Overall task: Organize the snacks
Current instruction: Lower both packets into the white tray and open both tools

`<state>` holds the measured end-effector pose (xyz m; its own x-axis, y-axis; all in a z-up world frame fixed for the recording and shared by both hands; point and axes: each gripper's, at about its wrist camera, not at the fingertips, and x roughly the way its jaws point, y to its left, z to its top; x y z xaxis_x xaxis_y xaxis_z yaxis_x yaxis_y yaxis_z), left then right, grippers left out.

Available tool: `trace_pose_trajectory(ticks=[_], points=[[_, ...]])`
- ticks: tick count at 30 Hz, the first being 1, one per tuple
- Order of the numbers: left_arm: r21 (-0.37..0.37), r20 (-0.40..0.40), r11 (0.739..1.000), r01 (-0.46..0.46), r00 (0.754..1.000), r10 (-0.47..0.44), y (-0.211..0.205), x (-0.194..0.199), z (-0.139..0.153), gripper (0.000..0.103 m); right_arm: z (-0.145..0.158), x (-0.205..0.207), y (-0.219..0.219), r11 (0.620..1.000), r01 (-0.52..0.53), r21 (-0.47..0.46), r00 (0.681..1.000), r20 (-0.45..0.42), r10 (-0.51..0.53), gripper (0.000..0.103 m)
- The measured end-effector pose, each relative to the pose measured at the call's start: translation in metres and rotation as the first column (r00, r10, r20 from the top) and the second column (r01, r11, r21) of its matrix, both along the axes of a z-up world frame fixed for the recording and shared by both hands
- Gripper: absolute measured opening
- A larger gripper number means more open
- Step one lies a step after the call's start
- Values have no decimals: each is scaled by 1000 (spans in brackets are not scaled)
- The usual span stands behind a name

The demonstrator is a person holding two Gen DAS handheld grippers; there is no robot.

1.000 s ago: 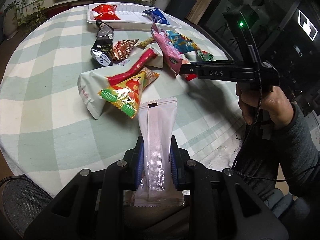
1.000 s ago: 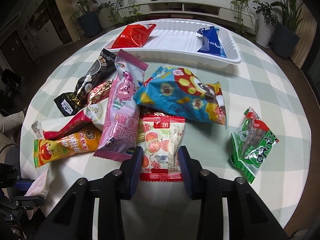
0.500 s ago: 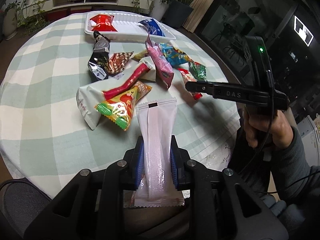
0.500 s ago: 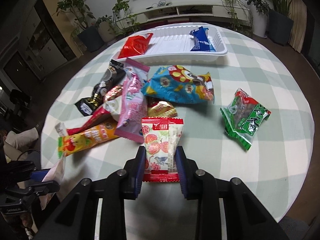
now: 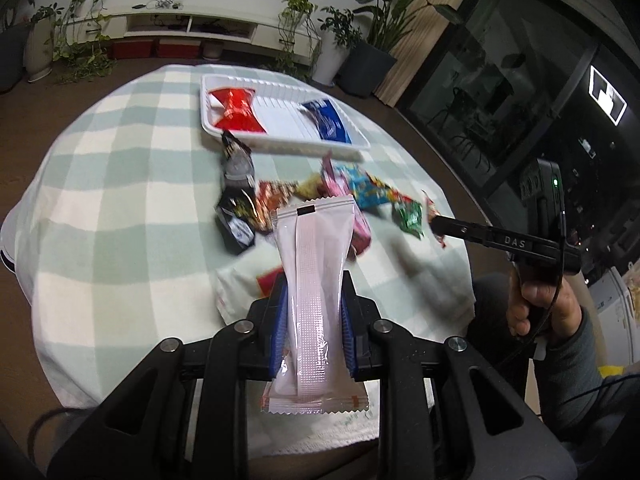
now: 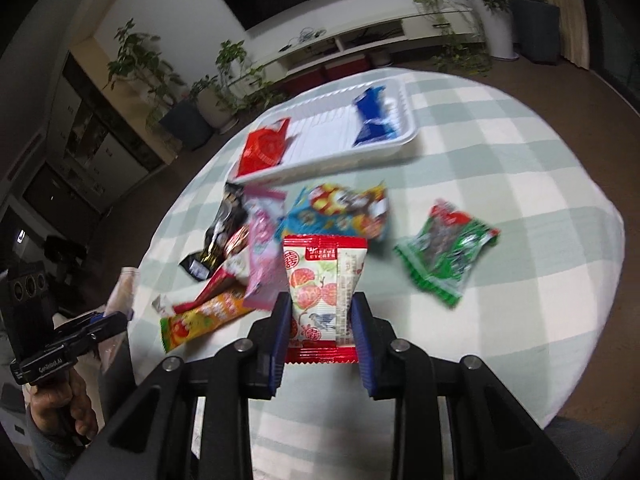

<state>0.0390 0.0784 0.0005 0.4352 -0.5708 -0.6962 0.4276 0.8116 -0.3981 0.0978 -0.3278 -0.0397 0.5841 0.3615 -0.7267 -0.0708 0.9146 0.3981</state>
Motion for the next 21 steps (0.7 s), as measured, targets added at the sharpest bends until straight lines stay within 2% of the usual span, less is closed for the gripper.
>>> trace_pose_trajectory(ticks=[5,10,13,17,21], points=[[-15,29,999,-29,999,30,11,32,19,21,19,12,-36,997,78,9,996,37,-79,32],[-24,73,999,-40,996,42,8,79,48,21,49,35,-54,994,112,-7,989,96,-111,32],[-30,94,999,-34,995,36,-2,111,61,21,70,57,-53,995,103,-15,985,138,-100,32],[-3,113,1000,-27,993,27,-27,165,73,21,89,88,-40,997,65,-33,983,174,-58,32],[31,109,999,-6,994,3,-59,209,72,21,92,128,-21,998,16,-55,985,170,-6,32]])
